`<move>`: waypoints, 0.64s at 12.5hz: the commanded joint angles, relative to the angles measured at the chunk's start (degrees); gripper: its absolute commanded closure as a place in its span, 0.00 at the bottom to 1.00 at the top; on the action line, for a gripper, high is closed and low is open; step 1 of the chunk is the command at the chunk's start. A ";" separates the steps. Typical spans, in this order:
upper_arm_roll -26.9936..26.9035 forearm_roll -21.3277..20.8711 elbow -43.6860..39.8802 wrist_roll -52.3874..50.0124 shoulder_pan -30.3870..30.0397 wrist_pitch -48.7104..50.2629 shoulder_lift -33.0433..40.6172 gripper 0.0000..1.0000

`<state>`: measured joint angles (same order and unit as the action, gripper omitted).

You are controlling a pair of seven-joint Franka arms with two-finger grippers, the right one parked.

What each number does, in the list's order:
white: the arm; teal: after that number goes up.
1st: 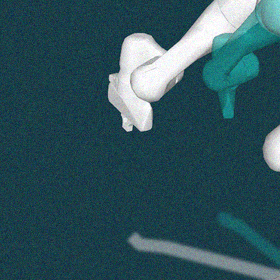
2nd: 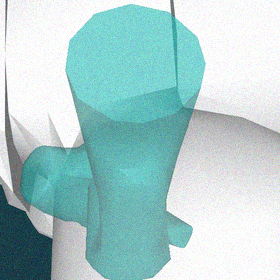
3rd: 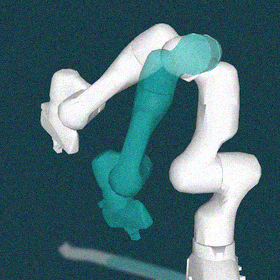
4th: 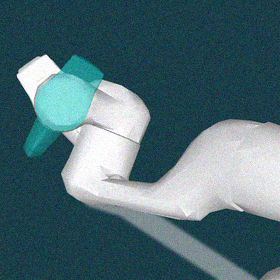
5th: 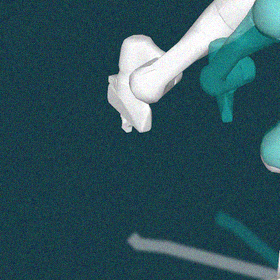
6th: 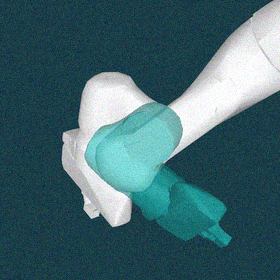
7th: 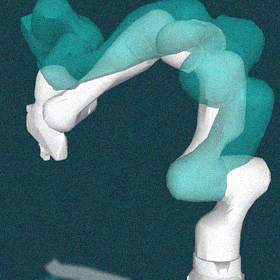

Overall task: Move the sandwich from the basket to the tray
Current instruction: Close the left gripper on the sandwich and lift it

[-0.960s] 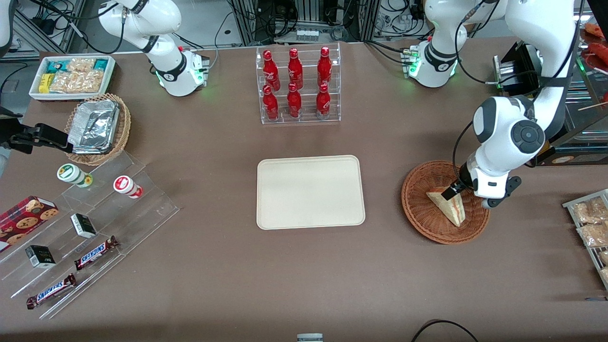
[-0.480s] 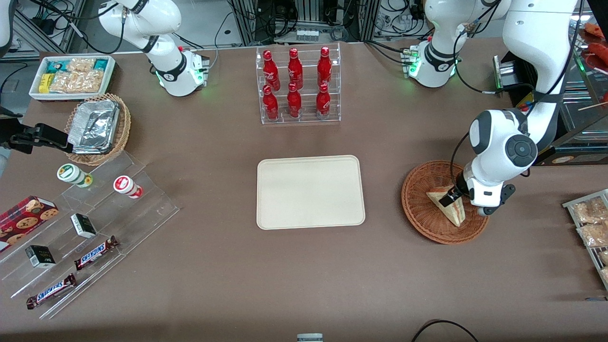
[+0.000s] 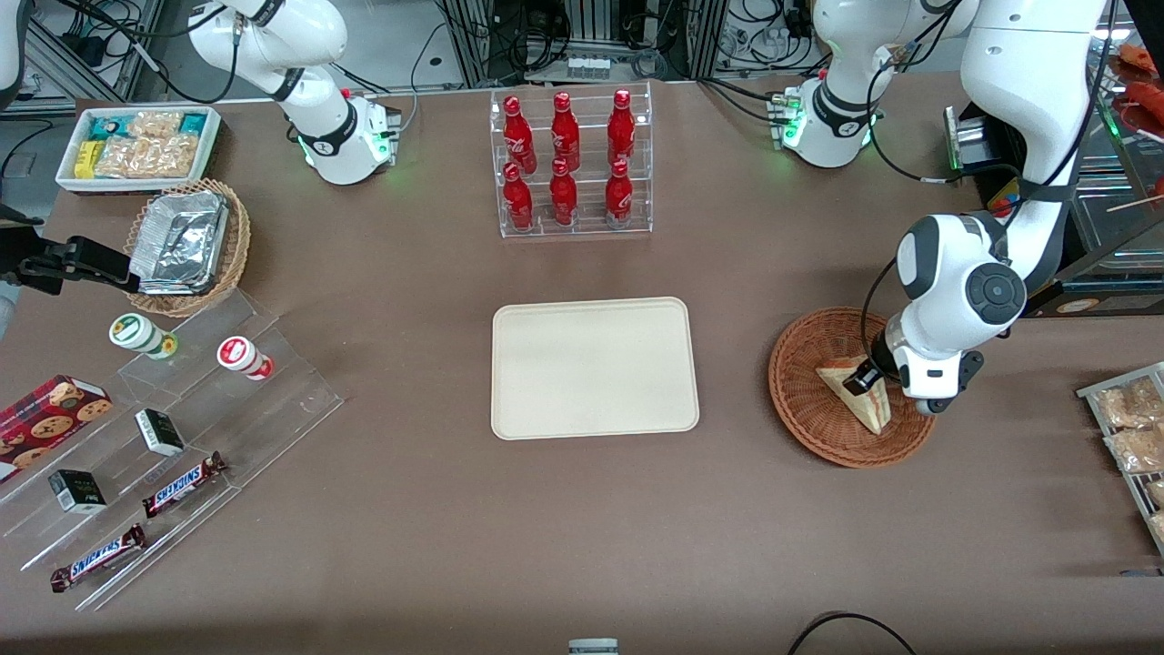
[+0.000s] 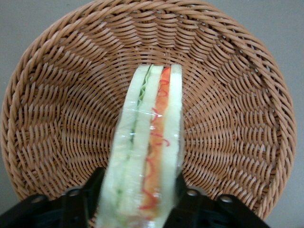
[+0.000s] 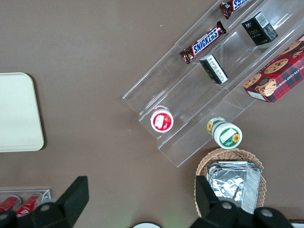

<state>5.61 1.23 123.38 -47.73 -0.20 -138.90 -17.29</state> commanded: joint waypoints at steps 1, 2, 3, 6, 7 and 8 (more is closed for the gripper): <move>0.11 0.88 -0.95 -0.61 -0.07 1.00 1.55 1.00; 0.11 0.79 -2.43 0.00 -0.07 4.22 2.16 1.00; 0.11 0.45 -5.66 0.88 -0.07 10.87 2.35 1.00; 0.63 0.18 -17.53 4.48 1.59 25.50 1.21 1.00; 0.63 0.09 -19.13 6.67 3.69 26.65 1.03 1.00; 0.63 0.09 -20.01 9.47 5.36 27.19 0.51 1.00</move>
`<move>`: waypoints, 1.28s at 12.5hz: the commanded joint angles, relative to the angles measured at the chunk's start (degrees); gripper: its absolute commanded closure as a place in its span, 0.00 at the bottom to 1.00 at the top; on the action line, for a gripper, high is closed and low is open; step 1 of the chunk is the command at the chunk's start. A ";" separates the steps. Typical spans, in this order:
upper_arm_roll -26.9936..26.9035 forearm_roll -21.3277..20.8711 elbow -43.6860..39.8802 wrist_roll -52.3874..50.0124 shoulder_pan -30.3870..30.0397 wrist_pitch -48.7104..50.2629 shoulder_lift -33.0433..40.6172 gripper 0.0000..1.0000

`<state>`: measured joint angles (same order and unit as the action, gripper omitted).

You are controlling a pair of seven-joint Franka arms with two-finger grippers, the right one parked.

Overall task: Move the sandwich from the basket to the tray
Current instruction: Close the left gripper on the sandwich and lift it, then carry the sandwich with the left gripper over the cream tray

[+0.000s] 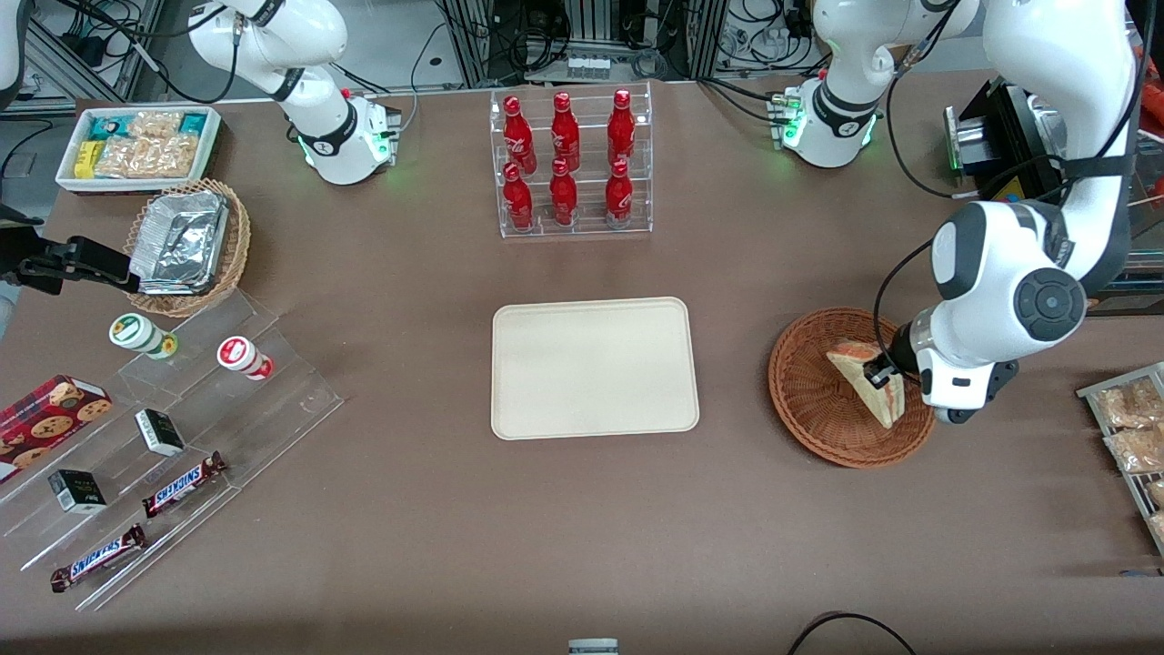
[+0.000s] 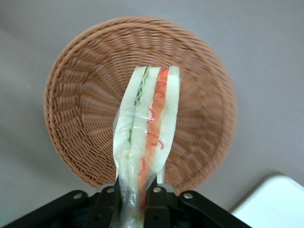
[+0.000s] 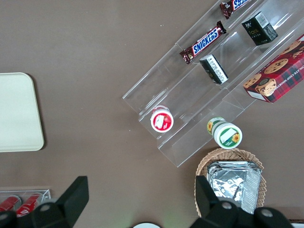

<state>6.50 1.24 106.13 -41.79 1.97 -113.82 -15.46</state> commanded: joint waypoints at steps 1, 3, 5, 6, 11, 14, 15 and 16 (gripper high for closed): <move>-0.26 0.08 -3.38 5.47 5.13 2.11 -2.11 1.00; -0.18 0.17 -3.74 6.02 9.87 1.85 -3.43 1.00; -0.26 0.08 -7.06 6.02 16.02 1.76 -7.10 1.00; -0.26 0.08 -9.08 5.93 19.18 1.50 -9.56 1.00; -0.35 0.08 -25.06 -4.13 30.62 1.59 -23.88 1.00; -0.62 -2.10 -31.85 -14.00 36.34 1.50 -29.61 1.00; -0.62 -2.72 -32.56 -15.85 37.31 1.50 -30.32 1.00; -0.62 -2.82 -32.65 -16.91 38.19 1.50 -30.50 1.00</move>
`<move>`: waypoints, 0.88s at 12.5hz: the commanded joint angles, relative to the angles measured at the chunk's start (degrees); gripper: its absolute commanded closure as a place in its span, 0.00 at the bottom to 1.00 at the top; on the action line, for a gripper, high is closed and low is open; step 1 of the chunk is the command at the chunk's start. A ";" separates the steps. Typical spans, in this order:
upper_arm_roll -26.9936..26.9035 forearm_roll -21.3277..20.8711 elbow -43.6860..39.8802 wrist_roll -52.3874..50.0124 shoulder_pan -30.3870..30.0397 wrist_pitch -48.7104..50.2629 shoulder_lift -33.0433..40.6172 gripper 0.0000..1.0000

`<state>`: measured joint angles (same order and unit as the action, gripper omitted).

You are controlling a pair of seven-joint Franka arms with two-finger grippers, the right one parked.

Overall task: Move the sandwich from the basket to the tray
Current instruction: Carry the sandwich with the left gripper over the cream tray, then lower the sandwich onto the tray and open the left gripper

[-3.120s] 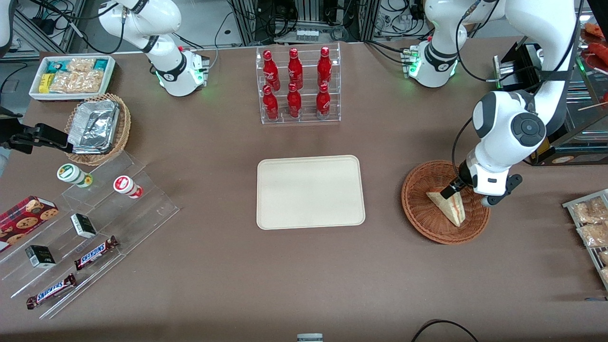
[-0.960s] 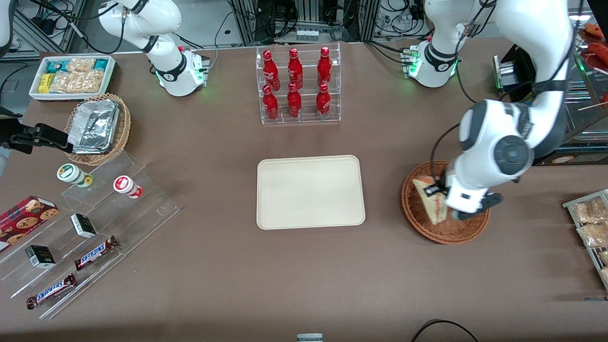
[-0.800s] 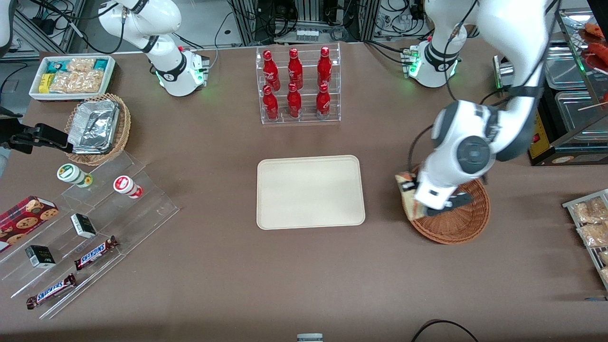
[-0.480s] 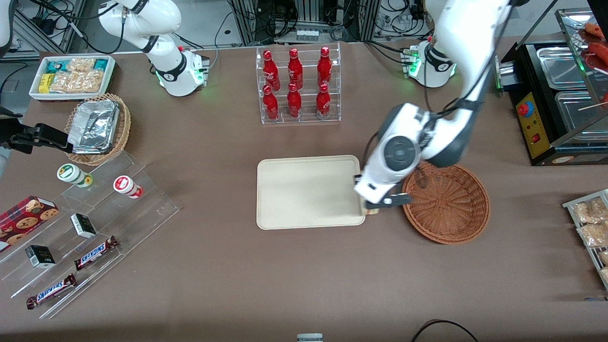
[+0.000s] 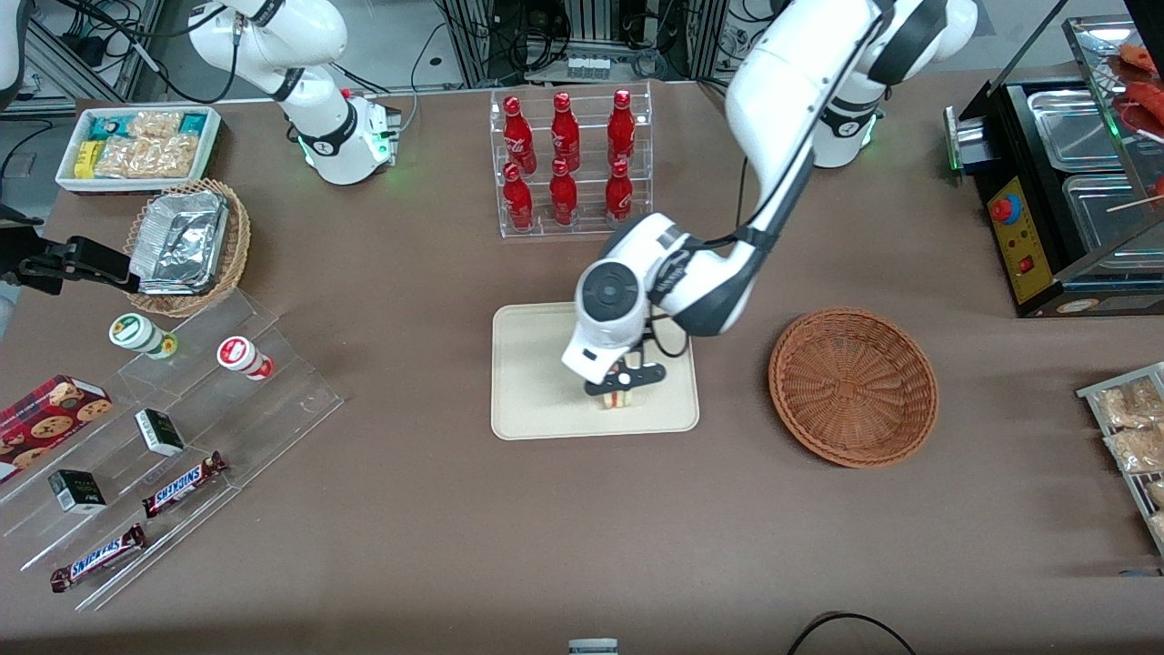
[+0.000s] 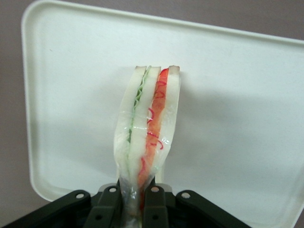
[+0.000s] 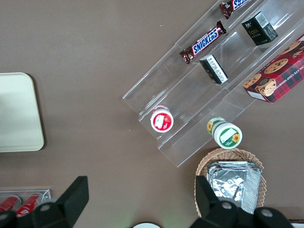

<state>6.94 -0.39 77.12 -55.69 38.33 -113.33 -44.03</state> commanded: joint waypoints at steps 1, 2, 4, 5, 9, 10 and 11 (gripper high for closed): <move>-1.13 -1.19 -3.65 -3.63 2.10 1.01 -1.94 1.00; -1.13 -1.19 -3.65 -4.68 2.10 0.92 -2.02 1.00; -1.13 -2.50 -3.65 -6.17 3.15 0.48 -2.81 1.00; -1.13 -3.90 -3.65 -8.27 3.24 -0.13 -3.42 1.00; -1.13 -4.44 -3.65 -9.35 3.15 -0.93 -3.87 0.00; -1.13 -4.44 -3.74 -9.00 3.07 -0.93 -3.61 0.00; -1.13 -4.36 -4.35 -8.82 2.89 -0.58 -3.26 0.00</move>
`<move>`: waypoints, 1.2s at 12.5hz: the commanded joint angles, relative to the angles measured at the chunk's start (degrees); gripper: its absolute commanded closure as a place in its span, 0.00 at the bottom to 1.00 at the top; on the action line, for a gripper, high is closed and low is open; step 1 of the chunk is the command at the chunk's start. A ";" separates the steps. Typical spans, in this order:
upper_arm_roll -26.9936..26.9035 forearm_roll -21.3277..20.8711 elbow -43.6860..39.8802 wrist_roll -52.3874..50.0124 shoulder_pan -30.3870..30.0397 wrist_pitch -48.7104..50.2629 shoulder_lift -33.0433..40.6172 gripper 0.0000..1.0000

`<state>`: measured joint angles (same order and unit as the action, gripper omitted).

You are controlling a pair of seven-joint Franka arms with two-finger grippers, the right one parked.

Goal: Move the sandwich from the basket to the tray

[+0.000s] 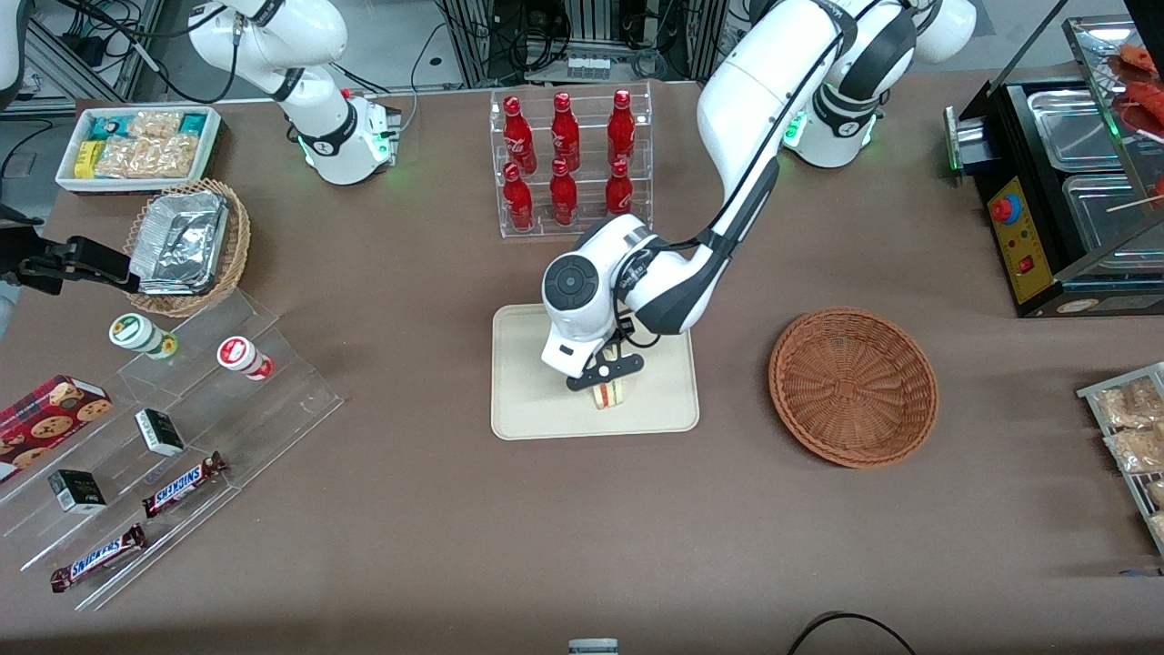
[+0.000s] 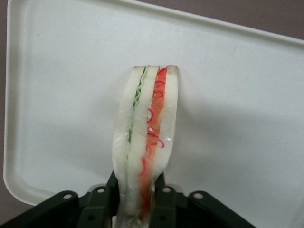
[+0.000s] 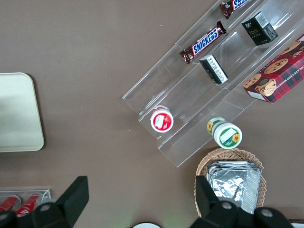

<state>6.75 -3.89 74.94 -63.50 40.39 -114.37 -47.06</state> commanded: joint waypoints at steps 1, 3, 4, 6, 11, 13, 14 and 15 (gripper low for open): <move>-0.95 -0.34 -3.21 -1.02 0.57 1.34 0.56 0.00; -0.86 -0.16 -5.58 -0.84 0.21 5.37 2.32 0.00; -0.68 -0.07 -6.90 -0.58 -0.40 7.22 2.85 0.00; -0.51 0.10 -7.70 1.17 -1.19 9.77 5.38 0.00; -1.03 1.25 -6.05 14.08 -6.09 19.68 13.64 0.00; -0.95 1.95 -0.88 23.97 -11.28 21.82 18.64 0.00; -0.95 2.04 2.80 29.60 -14.70 22.00 21.72 0.00; -0.86 2.04 5.71 33.75 -17.86 21.91 24.19 0.00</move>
<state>5.49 -3.02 71.77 -37.12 27.50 -92.15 -29.97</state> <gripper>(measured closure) 0.000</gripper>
